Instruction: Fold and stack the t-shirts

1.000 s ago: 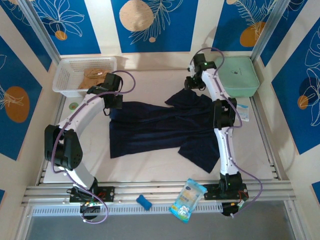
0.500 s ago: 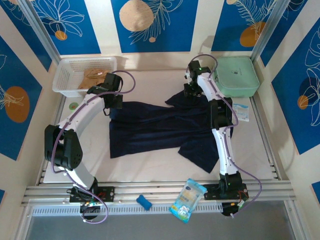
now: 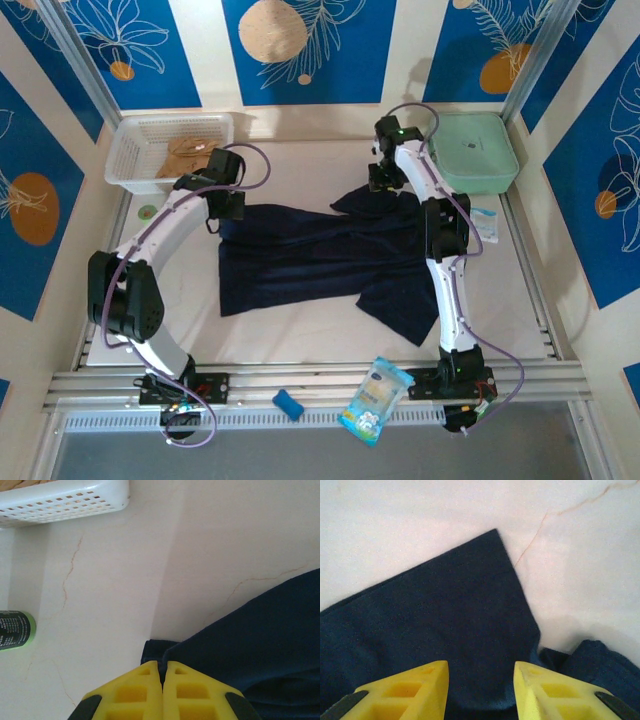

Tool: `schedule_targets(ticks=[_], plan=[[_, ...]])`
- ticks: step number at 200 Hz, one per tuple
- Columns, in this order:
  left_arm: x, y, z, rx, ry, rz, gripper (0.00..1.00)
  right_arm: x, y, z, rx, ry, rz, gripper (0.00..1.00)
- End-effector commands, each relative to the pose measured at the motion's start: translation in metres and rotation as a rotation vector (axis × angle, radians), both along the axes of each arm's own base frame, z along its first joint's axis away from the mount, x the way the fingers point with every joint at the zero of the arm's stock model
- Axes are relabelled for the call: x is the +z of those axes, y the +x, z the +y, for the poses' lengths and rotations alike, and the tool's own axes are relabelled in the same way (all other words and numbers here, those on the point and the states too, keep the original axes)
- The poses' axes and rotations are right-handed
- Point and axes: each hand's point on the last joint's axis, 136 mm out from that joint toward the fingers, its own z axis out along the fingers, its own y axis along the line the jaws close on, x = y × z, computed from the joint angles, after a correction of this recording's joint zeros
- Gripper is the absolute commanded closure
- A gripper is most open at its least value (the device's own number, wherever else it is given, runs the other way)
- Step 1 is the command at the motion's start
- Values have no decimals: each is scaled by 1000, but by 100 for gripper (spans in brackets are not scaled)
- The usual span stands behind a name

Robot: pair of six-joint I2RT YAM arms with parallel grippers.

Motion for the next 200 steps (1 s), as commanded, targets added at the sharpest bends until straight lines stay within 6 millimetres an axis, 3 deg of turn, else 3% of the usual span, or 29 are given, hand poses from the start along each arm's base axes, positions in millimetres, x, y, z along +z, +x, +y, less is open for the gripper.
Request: schedule_targets(ticks=[1, 53, 98, 151, 200], plan=[[11, -4, -2, -19, -4, -21, 100, 20, 8, -9, 11, -18, -48, 60], [6, -3, -5, -23, -12, -8, 100, -16, 28, -6, 62, -28, -51, 59], [5, -1, -7, -28, -17, -9, 100, -32, 46, -2, 86, -20, -89, 54], [0, 2, -8, -33, -9, 3, 100, -67, 34, 9, 132, -16, -12, 54], [-4, 1, -9, -38, -10, 18, 100, -70, 32, 14, 176, 9, 1, 56]])
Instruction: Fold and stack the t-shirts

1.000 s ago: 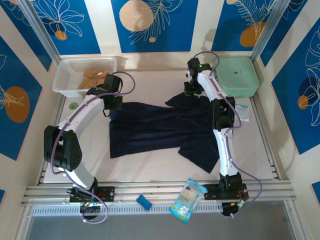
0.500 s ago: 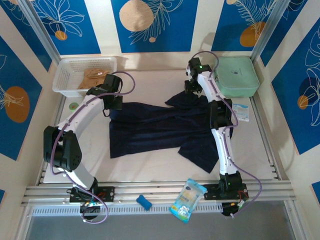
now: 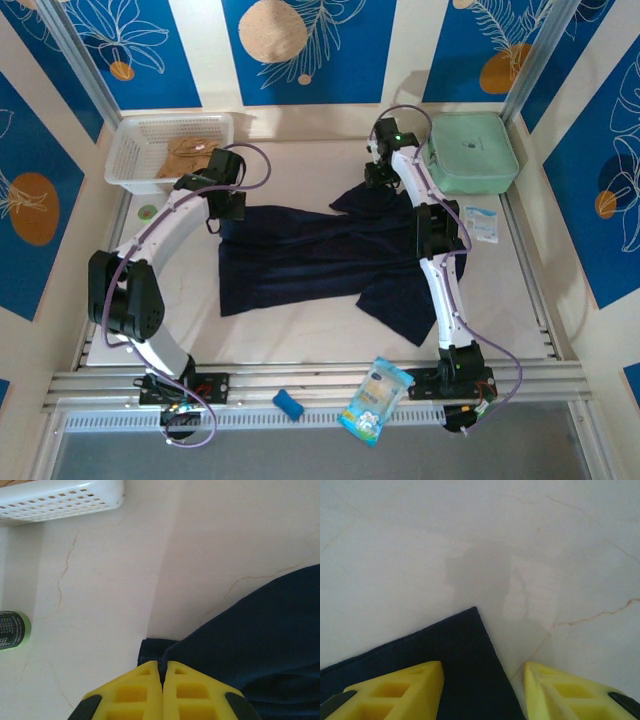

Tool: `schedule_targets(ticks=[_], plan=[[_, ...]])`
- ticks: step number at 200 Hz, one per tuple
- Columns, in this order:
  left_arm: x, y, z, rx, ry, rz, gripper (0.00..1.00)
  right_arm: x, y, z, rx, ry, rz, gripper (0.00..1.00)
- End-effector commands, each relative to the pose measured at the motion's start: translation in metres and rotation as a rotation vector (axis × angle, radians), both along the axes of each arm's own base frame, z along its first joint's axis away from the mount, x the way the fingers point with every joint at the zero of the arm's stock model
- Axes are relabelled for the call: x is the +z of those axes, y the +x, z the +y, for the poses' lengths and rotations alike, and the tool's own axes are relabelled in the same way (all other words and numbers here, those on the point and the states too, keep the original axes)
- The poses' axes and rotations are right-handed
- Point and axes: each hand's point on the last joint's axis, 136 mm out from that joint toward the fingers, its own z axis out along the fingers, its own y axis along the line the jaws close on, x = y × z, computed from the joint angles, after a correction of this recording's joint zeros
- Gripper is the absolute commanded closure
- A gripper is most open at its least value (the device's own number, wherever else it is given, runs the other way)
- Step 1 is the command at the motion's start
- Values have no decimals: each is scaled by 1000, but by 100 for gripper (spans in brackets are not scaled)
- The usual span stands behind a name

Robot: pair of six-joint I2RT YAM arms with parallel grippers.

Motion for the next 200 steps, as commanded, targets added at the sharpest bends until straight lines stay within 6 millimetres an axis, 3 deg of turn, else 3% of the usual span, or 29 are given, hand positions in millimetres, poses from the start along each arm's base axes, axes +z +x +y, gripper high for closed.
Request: schedule_targets(ticks=[1, 66, 77, 100, 119, 149, 172, 200], plan=[[-1, 1, -5, -30, 1, 8, 100, -30, -15, 7, 52, 17, 91, 57], [-3, -2, -4, -32, 12, 15, 100, -41, -27, 14, 115, -19, 135, 84], [-3, -3, -4, -31, 11, 16, 100, -41, -27, 16, 120, -29, 131, 100], [3, -3, -4, -30, 10, 3, 100, -21, -23, 17, 115, -47, 92, 100], [17, 0, -2, -25, 10, -25, 100, 19, -16, 13, 79, -44, 23, 100], [67, 6, -1, -17, 3, -121, 100, 130, -17, -3, -15, 5, -151, 100], [120, 6, 1, -12, -23, -229, 100, 227, -39, -16, -70, 52, -313, 100], [183, -5, 7, -9, -53, -356, 100, 319, -82, -27, -96, 73, -488, 100]])
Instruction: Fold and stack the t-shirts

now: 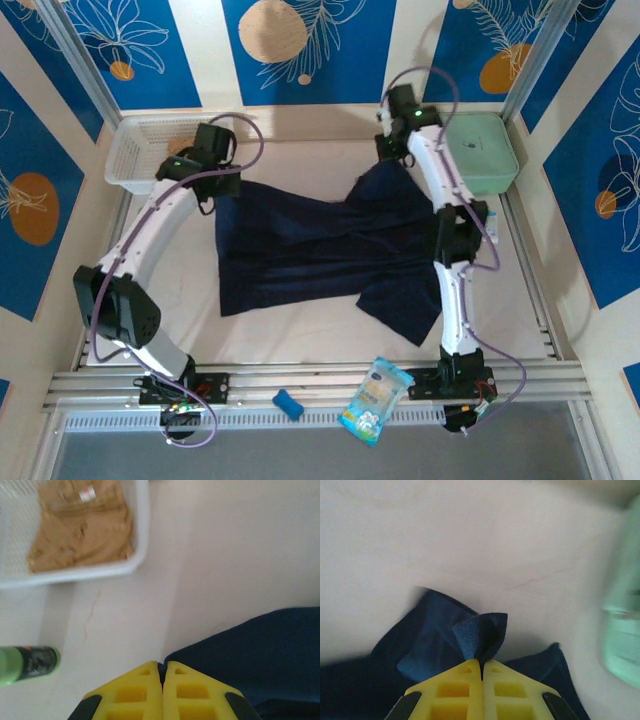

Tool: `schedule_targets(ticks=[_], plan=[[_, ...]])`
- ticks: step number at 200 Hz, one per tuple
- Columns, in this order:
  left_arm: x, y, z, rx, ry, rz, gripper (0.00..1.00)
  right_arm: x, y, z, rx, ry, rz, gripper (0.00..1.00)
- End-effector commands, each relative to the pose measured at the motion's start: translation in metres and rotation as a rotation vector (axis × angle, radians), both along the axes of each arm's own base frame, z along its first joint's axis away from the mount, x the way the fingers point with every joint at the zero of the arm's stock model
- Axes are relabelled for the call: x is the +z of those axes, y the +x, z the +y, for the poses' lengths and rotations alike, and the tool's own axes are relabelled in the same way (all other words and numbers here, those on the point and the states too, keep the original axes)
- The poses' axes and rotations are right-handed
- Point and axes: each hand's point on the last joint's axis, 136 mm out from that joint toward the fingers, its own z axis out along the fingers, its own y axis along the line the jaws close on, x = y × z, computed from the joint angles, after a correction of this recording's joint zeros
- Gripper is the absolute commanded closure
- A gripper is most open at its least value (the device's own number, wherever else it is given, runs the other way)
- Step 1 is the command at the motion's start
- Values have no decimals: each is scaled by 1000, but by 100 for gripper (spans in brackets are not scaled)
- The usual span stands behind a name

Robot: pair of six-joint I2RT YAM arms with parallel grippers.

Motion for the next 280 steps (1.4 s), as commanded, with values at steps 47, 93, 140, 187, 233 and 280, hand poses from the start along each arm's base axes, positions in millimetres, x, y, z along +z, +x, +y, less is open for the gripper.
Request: schedule_targets(ticks=[47, 93, 140, 187, 233, 280], plan=[[162, -61, 23, -12, -44, -318, 100, 244, -128, -32, -71, 51, -514, 100], [241, -125, 44, -27, -90, -517, 100, 348, -235, -43, -57, 69, -805, 100], [296, -200, 62, -63, -158, -728, 100, 417, -356, -56, 35, 244, -1048, 100], [327, -270, 77, -98, -238, -891, 100, 435, -425, -75, 104, 380, -1134, 100], [348, -318, 99, -66, -260, -1006, 100, 445, -459, -88, 105, 401, -1206, 100], [360, -328, 108, -38, -231, -1049, 100, 451, -469, -93, 90, 381, -1249, 100]])
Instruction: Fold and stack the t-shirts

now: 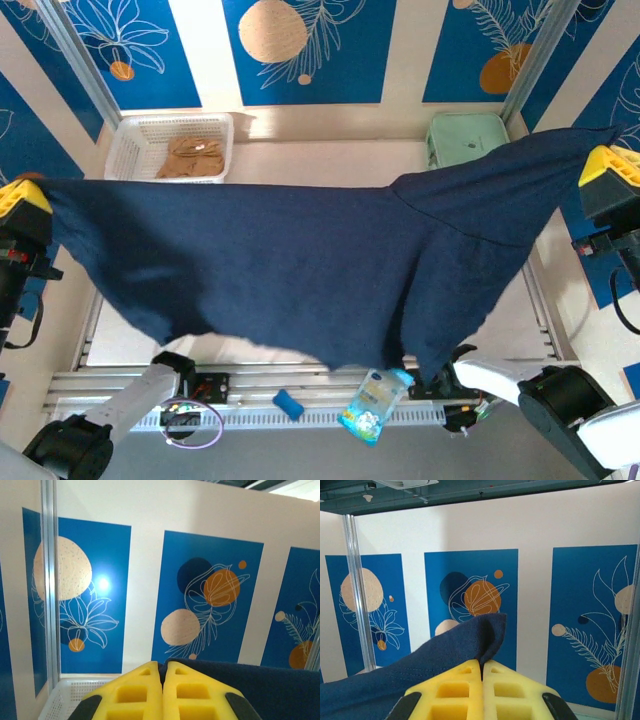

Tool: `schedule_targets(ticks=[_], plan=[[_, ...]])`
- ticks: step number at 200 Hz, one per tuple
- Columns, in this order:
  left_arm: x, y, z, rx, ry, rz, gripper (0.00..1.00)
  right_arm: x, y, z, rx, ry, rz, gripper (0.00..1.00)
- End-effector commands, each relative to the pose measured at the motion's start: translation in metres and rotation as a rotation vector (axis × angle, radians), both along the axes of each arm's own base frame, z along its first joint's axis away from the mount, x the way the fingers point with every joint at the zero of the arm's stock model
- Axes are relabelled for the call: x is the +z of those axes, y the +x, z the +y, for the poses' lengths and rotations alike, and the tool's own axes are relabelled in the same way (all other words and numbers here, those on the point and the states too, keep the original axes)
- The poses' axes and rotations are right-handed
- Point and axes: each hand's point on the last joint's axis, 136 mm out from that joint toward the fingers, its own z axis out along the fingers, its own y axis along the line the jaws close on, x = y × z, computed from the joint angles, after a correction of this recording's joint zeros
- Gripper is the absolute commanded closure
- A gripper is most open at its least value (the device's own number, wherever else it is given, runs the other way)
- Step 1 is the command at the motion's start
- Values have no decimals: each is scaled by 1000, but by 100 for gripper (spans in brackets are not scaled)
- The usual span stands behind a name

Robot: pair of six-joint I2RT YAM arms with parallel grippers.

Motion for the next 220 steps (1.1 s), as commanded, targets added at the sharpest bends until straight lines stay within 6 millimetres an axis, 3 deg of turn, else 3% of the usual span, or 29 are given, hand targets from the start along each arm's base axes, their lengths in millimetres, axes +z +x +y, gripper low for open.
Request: schedule_targets(ticks=[1, 31, 82, 103, 123, 148, 167, 200, 220], plan=[[8, -2, 11, 64, 10, -27, 100, 14, -12, -11, -37, 31, -66, 100], [10, 16, 8, 87, 43, -11, 100, 16, 13, -11, -104, 1, -50, 100], [18, 74, -2, 156, 135, 28, 100, 40, 58, -4, -193, -63, -100, 100], [10, 110, -10, 188, 191, 79, 100, 41, 93, 8, -277, -158, -92, 100], [-8, 155, -22, 203, 245, 139, 100, 25, 144, 34, -344, -282, -42, 100], [-49, 224, -39, 234, 312, 236, 100, -25, 226, 53, -324, -326, 128, 100], [-87, 280, -51, 267, 366, 308, 100, -74, 296, 51, -303, -307, 287, 100], [-177, 381, -77, 262, 449, 443, 100, -171, 413, 47, -329, -352, 499, 100], [-237, 435, -93, 239, 470, 512, 100, -243, 478, 41, -355, -394, 610, 100]])
